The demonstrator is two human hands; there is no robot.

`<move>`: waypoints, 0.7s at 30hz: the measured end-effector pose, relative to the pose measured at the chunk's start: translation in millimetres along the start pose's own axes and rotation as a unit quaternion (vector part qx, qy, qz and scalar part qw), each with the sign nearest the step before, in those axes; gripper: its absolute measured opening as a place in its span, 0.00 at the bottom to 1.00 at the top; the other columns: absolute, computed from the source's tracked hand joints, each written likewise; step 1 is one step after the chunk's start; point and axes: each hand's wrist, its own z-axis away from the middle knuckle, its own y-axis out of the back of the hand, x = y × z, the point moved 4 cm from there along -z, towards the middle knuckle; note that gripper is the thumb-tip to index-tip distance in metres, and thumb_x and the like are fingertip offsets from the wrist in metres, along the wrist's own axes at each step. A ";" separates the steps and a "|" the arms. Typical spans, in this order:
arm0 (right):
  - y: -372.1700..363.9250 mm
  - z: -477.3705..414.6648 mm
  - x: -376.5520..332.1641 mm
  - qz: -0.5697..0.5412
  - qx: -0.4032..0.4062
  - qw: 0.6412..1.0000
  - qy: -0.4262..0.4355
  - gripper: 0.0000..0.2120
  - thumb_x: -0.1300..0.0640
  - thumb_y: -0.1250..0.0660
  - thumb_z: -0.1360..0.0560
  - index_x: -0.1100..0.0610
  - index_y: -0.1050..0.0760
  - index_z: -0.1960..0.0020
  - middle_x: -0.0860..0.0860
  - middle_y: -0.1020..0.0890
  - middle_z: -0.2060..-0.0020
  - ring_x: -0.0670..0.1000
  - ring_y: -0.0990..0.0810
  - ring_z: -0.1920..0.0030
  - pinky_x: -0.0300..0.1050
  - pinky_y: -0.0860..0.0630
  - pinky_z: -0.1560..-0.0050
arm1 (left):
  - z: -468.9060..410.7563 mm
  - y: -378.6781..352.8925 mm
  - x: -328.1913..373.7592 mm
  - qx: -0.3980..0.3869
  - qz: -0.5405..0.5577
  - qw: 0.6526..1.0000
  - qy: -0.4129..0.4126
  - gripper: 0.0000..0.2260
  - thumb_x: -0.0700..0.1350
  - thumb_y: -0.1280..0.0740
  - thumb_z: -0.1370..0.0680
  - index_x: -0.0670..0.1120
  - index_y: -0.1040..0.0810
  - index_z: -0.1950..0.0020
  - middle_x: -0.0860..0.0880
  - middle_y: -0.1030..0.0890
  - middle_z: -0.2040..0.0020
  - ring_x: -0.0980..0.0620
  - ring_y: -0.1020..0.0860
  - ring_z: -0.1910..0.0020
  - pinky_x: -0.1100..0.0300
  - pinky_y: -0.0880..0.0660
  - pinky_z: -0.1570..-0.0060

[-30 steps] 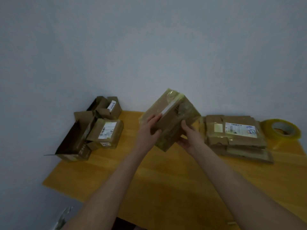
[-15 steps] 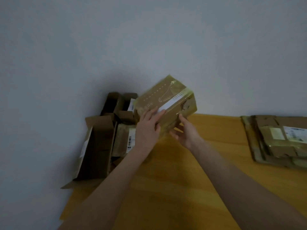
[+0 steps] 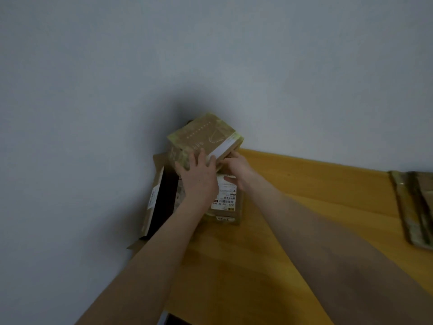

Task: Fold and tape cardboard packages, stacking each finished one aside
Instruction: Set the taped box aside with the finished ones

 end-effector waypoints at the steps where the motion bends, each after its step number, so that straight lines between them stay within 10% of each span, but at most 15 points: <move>1: 2.3 -1.5 -1.3 0.006 0.012 1.000 -0.003 0.19 0.64 0.37 0.25 0.51 0.27 0.36 0.51 0.19 0.45 0.53 0.22 0.43 0.45 0.25 0.51 | -1.2 1.5 0.6 0.013 -0.009 1.000 -0.004 0.25 0.50 0.42 0.19 0.53 0.44 0.24 0.44 0.49 0.22 0.39 0.53 0.23 0.32 0.51 0.31; 11: 37.4 17.7 22.4 0.050 0.061 0.996 -0.042 0.17 0.53 0.36 0.21 0.56 0.30 0.34 0.54 0.20 0.50 0.53 0.21 0.52 0.49 0.22 0.49 | 2.3 13.8 -0.8 0.198 0.127 0.971 -0.033 0.25 0.51 0.34 0.25 0.47 0.33 0.29 0.42 0.32 0.30 0.42 0.31 0.33 0.48 0.31 0.39; 15: 36.2 20.0 32.3 0.031 0.052 0.998 -0.025 0.20 0.52 0.35 0.21 0.54 0.32 0.32 0.50 0.22 0.48 0.51 0.22 0.50 0.45 0.23 0.55 | -15.9 2.3 -6.4 0.093 0.272 0.958 0.014 0.31 0.56 0.35 0.23 0.48 0.41 0.24 0.46 0.32 0.29 0.48 0.29 0.35 0.52 0.27 0.42; 21: 37.5 3.5 31.8 -0.059 0.035 0.997 -0.021 0.16 0.52 0.37 0.20 0.47 0.35 0.34 0.47 0.23 0.48 0.50 0.20 0.53 0.43 0.19 0.63 | -28.0 1.0 25.7 0.092 0.283 0.954 -0.045 0.10 0.50 0.38 0.19 0.52 0.21 0.41 0.54 0.18 0.52 0.58 0.22 0.56 0.66 0.27 0.57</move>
